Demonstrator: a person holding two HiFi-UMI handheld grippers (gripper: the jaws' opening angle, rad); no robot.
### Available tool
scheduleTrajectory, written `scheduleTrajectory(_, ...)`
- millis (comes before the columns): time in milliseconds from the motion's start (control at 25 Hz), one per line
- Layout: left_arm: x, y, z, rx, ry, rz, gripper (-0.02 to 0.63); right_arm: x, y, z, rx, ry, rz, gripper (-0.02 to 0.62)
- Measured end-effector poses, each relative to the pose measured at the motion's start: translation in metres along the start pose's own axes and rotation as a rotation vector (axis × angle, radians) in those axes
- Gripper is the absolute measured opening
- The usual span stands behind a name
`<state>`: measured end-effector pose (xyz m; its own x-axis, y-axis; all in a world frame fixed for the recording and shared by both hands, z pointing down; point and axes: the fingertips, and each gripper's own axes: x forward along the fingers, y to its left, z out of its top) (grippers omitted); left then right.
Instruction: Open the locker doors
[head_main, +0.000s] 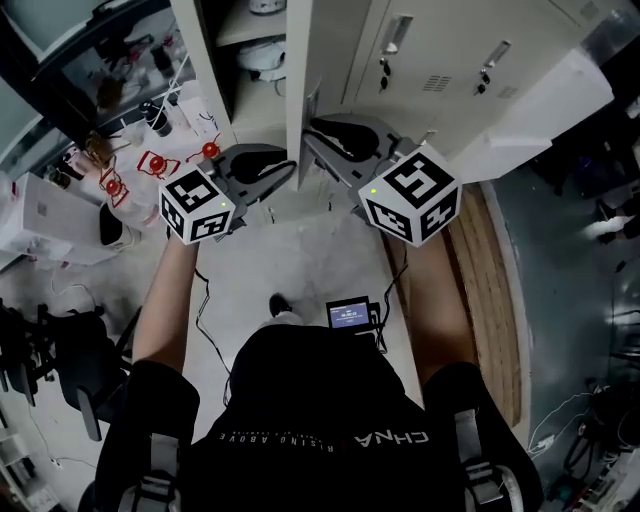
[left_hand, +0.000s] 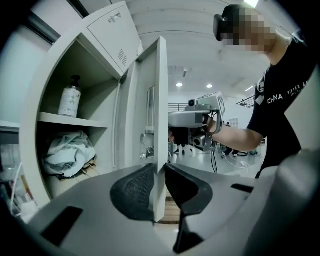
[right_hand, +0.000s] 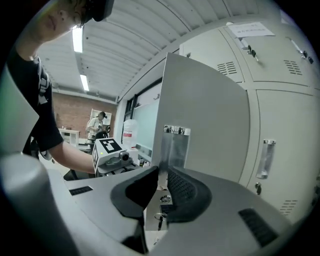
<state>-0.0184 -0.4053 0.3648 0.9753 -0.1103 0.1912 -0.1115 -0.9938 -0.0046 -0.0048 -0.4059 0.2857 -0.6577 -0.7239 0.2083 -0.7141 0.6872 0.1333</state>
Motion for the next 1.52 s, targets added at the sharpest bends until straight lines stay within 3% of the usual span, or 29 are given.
scheduleTrajectory(480, 0.091, -0.061, 0.013, 0.01, 0.007, 0.01, 0.055, -0.109, -0.036, -0.034, 0.026, -0.029, -0.25, 0.063)
scheduleTrajectory(680, 0.131, -0.074, 0.022, 0.006, -0.007, -0.004, 0.054, -0.145, -0.046, -0.04, 0.09, -0.072, -0.266, 0.044)
scheduleTrajectory(920, 0.173, -0.077, 0.028, 0.028, -0.02, -0.058, 0.054, -0.151, -0.061, -0.045, 0.129, -0.079, -0.276, 0.032)
scheduleTrajectory(1280, 0.223, -0.069, 0.041, 0.057, -0.025, -0.129, 0.054, -0.164, -0.113, -0.063, 0.168, -0.041, -0.431, 0.032)
scheduleTrajectory(1520, 0.238, -0.069, 0.045, 0.079, -0.012, -0.171, 0.053, -0.169, -0.132, -0.065, 0.196, -0.048, -0.476, 0.032)
